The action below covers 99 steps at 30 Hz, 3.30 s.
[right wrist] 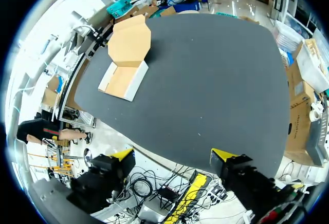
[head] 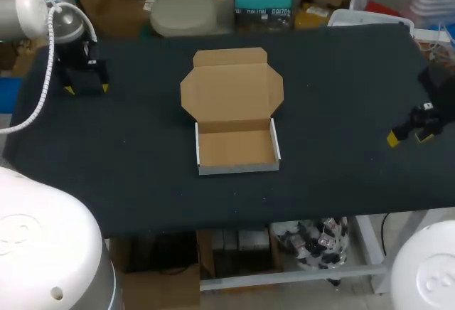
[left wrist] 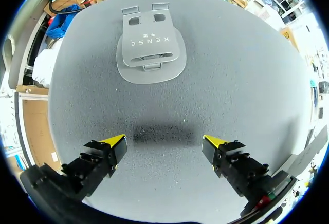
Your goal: Assemble the packaging by folding the flat box into shape, placing the metal phone stand inside, and closing the box properly
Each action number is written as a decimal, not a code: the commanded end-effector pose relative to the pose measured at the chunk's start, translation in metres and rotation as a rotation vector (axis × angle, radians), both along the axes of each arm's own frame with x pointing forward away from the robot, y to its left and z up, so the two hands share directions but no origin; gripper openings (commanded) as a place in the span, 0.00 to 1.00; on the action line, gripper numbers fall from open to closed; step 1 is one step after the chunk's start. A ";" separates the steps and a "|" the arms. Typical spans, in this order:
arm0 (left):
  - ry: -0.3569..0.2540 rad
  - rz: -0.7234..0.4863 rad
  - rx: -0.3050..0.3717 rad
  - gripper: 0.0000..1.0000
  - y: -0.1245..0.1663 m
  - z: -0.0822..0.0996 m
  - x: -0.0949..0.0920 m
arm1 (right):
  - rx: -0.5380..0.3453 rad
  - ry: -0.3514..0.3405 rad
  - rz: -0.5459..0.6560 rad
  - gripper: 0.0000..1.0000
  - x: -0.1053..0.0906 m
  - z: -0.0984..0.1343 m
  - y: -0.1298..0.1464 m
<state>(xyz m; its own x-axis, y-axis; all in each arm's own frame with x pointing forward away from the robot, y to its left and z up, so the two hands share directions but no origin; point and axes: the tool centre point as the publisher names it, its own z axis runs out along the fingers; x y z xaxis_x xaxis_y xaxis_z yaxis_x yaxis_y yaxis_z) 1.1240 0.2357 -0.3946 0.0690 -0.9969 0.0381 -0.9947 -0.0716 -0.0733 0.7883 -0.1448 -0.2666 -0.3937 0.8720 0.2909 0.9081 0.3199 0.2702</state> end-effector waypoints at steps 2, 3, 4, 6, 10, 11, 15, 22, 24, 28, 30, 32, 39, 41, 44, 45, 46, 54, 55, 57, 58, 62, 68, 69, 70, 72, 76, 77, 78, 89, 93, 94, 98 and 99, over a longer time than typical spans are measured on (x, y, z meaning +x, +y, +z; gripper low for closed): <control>0.022 -0.001 0.000 1.00 0.001 0.001 0.009 | 0.000 0.004 0.002 1.00 0.000 0.002 0.000; 0.021 -0.001 0.001 1.00 0.001 0.001 0.010 | 0.000 0.004 0.002 1.00 0.000 0.002 0.000; 0.020 -0.001 0.001 1.00 0.001 0.002 0.011 | 0.000 0.004 0.002 1.00 0.000 0.002 0.000; 0.018 -0.001 0.003 1.00 0.001 0.002 0.012 | 0.000 0.004 0.002 1.00 0.000 0.002 0.000; 0.018 -0.003 0.003 1.00 0.002 0.001 0.015 | 0.000 0.004 0.002 1.00 0.000 0.002 0.000; 0.018 -0.004 0.003 1.00 0.002 0.001 0.015 | 0.000 0.004 0.002 1.00 0.000 0.002 0.000; 0.018 -0.003 -0.002 1.00 0.003 0.000 0.019 | 0.000 0.004 0.002 1.00 0.000 0.002 0.000; 0.017 -0.011 0.002 1.00 0.000 -0.001 0.023 | 0.000 0.004 0.002 1.00 0.000 0.002 0.000; 0.016 -0.012 0.003 1.00 0.000 -0.001 0.025 | 0.000 0.004 0.002 1.00 0.000 0.002 0.000; 0.014 -0.015 0.005 1.00 0.000 -0.002 0.029 | 0.000 0.004 0.002 1.00 0.000 0.002 0.000; 0.014 -0.015 0.005 1.00 0.000 -0.003 0.031 | 0.000 0.004 0.002 1.00 0.000 0.002 0.000; 0.014 -0.014 0.003 1.00 0.001 -0.003 0.034 | 0.000 0.004 0.002 1.00 0.000 0.002 0.000; 0.011 -0.016 0.002 1.00 0.003 -0.003 0.041 | 0.000 0.004 0.002 1.00 0.000 0.002 0.000; 0.011 -0.015 0.002 1.00 0.003 -0.003 0.043 | 0.000 0.004 0.002 1.00 0.000 0.002 0.000; 0.010 -0.016 0.004 1.00 0.004 -0.003 0.046 | 0.000 0.004 0.002 1.00 0.000 0.002 0.000; 0.010 -0.016 0.004 1.00 0.005 -0.003 0.047 | 0.000 0.004 0.002 1.00 0.000 0.002 0.000; 0.009 -0.015 0.004 1.00 0.006 -0.003 0.047 | 0.000 0.004 0.002 1.00 0.000 0.002 0.000; 0.006 -0.015 0.002 1.00 0.009 -0.003 0.054 | 0.000 0.004 0.002 1.00 0.000 0.002 0.000; 0.006 -0.015 0.002 1.00 0.009 -0.002 0.055 | 0.000 0.004 0.002 1.00 0.000 0.002 0.000; 0.005 -0.015 0.001 1.00 0.010 -0.001 0.057 | 0.000 0.004 0.002 1.00 0.000 0.002 0.000; 0.004 -0.015 0.001 1.00 0.010 -0.001 0.058 | 0.000 0.004 0.002 1.00 0.000 0.002 0.000; 0.000 -0.017 0.001 1.00 0.010 0.001 0.062 | 0.000 0.004 0.002 1.00 0.000 0.002 0.000; -0.002 -0.017 0.001 1.00 0.010 0.001 0.069 | 0.000 0.004 0.002 1.00 0.000 0.002 0.000; -0.003 -0.016 0.000 1.00 0.011 0.002 0.070 | 0.000 0.004 0.002 1.00 0.000 0.002 0.000; -0.003 -0.015 0.000 1.00 0.011 0.001 0.071 | 0.000 0.004 0.002 1.00 0.000 0.002 0.000; -0.002 -0.014 0.000 1.00 0.012 0.001 0.073 | 0.000 0.004 0.002 1.00 0.000 0.002 0.000; -0.003 -0.011 0.000 1.00 0.013 0.002 0.078 | 0.000 0.004 0.002 1.00 0.000 0.002 0.000; -0.004 -0.010 0.000 1.00 0.013 0.002 0.079 | 0.000 0.004 0.002 1.00 0.000 0.002 0.000; -0.004 -0.009 0.000 1.00 0.014 0.001 0.080 | 0.000 0.004 0.002 1.00 0.000 0.002 0.000; -0.004 0.001 0.002 1.00 0.016 0.002 0.092 | 0.000 0.004 0.002 1.00 0.000 0.002 0.000; -0.003 0.008 0.001 1.00 0.017 0.002 0.097 | 0.000 0.004 0.002 1.00 0.000 0.002 0.000; -0.002 0.010 0.002 1.00 0.018 0.002 0.099 | 0.000 0.004 0.002 1.00 0.000 0.002 0.000; -0.003 0.016 -0.001 1.00 0.019 0.002 0.102 | 0.000 0.004 0.002 1.00 0.000 0.002 0.000; -0.003 0.017 -0.001 1.00 0.020 0.002 0.103 | 0.000 0.004 0.002 1.00 0.000 0.002 0.000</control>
